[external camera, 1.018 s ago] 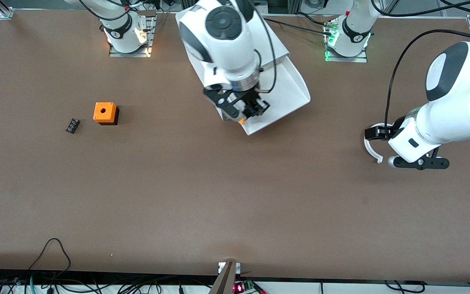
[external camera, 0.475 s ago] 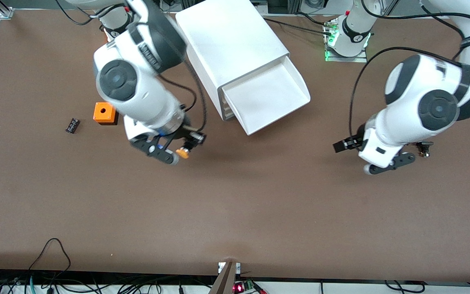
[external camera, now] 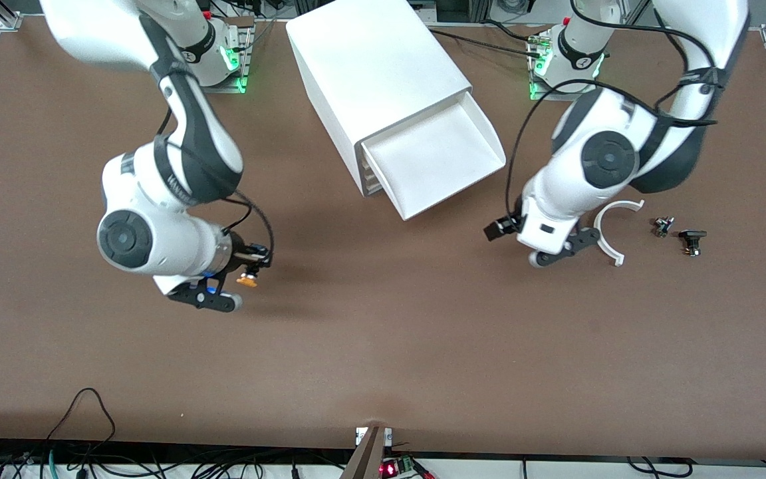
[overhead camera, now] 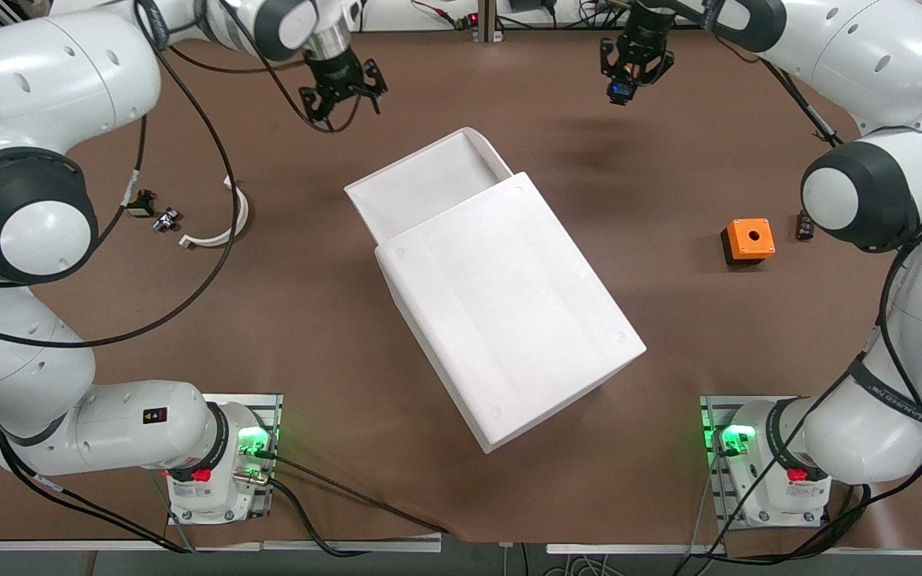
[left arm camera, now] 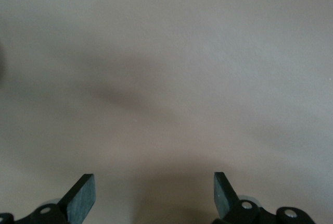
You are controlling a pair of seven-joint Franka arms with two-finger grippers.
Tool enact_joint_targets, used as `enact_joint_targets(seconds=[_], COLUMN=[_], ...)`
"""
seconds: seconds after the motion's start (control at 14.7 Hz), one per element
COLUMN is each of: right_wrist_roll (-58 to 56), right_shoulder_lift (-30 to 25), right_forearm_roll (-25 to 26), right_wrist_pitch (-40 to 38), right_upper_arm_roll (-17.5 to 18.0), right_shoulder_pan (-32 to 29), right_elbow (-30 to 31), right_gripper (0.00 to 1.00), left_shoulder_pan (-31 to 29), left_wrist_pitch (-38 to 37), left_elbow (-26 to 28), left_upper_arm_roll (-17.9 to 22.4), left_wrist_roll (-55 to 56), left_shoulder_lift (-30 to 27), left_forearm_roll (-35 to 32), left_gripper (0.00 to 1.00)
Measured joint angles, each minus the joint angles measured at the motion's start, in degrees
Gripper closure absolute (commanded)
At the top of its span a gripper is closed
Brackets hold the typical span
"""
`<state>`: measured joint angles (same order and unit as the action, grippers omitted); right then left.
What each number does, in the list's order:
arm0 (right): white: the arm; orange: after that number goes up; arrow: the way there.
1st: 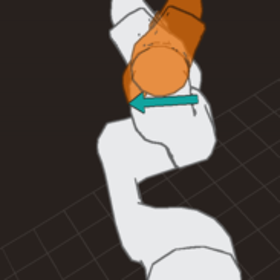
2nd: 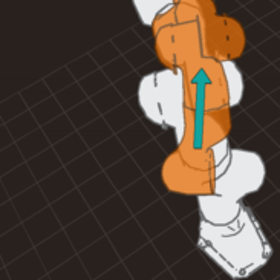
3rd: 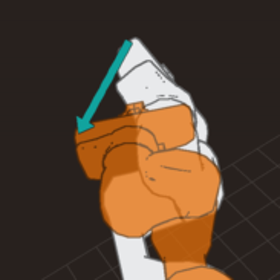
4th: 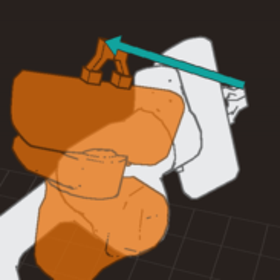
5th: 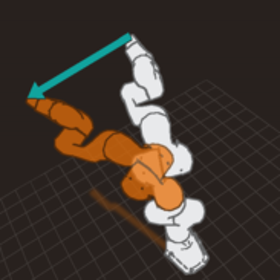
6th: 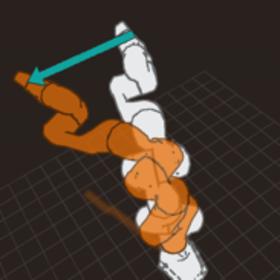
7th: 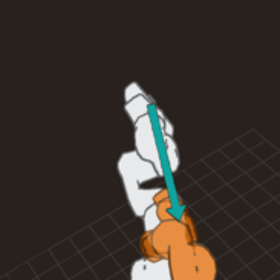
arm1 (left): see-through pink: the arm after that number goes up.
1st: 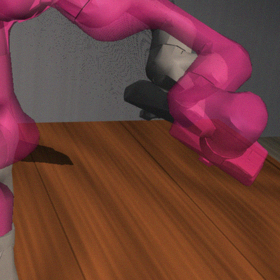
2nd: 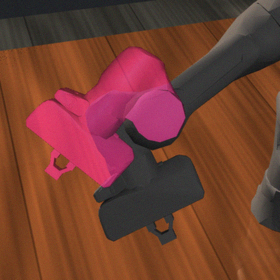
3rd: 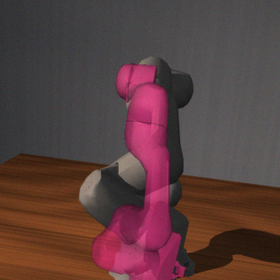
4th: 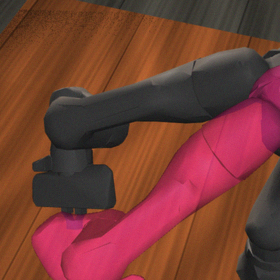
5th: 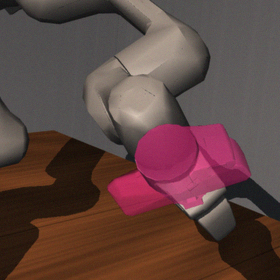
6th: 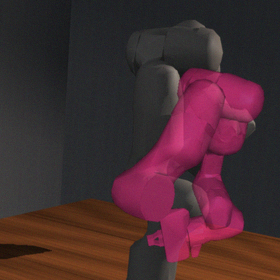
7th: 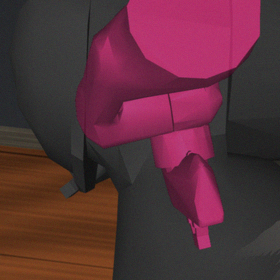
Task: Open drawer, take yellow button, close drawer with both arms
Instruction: 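Lower the button onto the table while the left gripper reaches the drawer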
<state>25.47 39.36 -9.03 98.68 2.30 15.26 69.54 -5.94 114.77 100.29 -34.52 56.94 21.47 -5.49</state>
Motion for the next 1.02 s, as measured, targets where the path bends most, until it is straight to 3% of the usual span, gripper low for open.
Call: enact_joint_targets(seconds=[0.27,0.95,1.02], right_wrist_roll=[-9.6,-27.3,-28.1], right_shoulder_lift=[0.9,1.6,2.1], right_forearm_roll=[3.1,6.2,6.2], right_wrist_pitch=[8.0,24.7,25.4], right_upper_arm_roll=[-0.1,-2.9,-2.9], right_shoulder_pan=[-5.9,-13.9,-14.8], right_elbow=[7.2,19.8,20.1], right_gripper=[1.0,1.0,0.96], left_shoulder_pan=[4.2,7.3,7.4], left_wrist_pitch=[6.2,6.4,6.2], left_elbow=[4.9,8.6,8.7], left_upper_arm_roll=[-0.3,-3.7,-4.3], left_wrist_roll=[7.3,10.0,10.0], left_shoulder_lift=[-0.7,-1.0,-1.0], left_forearm_roll=[0.0,0.0,0.0], left_gripper=[0.0,0.0,0.0])
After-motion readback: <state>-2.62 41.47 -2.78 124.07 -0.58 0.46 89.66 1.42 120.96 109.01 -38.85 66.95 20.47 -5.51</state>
